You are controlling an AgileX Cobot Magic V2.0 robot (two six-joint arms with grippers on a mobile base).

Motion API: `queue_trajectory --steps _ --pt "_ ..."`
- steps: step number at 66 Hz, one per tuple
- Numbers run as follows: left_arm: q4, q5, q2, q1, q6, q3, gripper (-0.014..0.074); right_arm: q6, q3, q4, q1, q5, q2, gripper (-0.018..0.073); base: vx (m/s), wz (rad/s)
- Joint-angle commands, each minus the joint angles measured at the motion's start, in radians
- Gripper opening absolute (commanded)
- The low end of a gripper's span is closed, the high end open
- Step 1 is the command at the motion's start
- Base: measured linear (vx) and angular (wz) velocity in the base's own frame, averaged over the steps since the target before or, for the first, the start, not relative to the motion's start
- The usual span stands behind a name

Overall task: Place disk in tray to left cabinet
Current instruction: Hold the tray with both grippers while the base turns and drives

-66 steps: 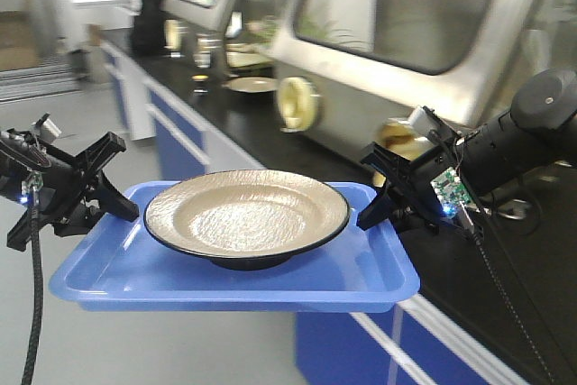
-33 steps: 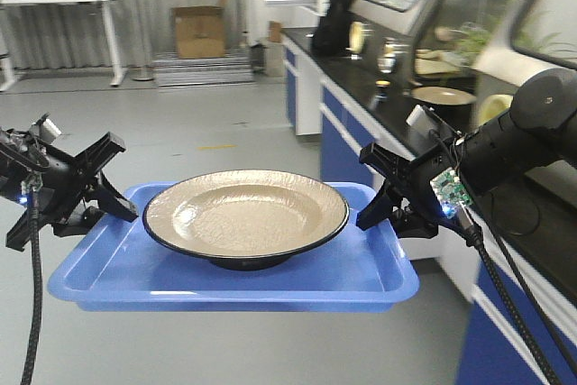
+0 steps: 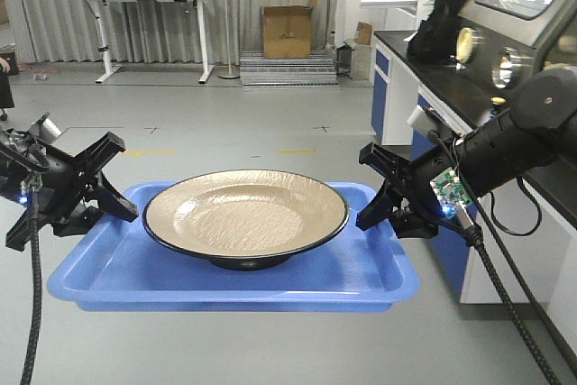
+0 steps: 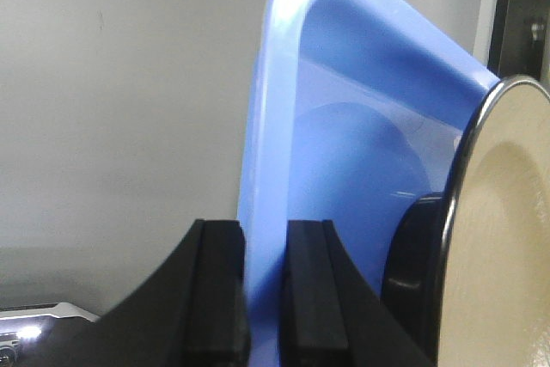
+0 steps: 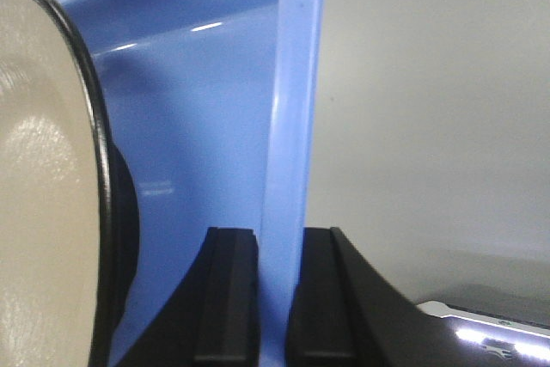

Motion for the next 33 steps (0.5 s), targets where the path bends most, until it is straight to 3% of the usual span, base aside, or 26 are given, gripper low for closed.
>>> queue_trajectory --steps 1,33 --pt "-0.164 0.022 -0.066 -0.023 -0.024 -0.037 0.0000 -0.008 -0.039 0.147 0.019 -0.033 -0.063 -0.0004 0.36 0.15" --pt "-0.164 0.022 -0.066 -0.023 -0.024 -0.037 0.0000 -0.008 -0.039 0.148 0.019 -0.026 -0.063 -0.0004 0.45 0.07"
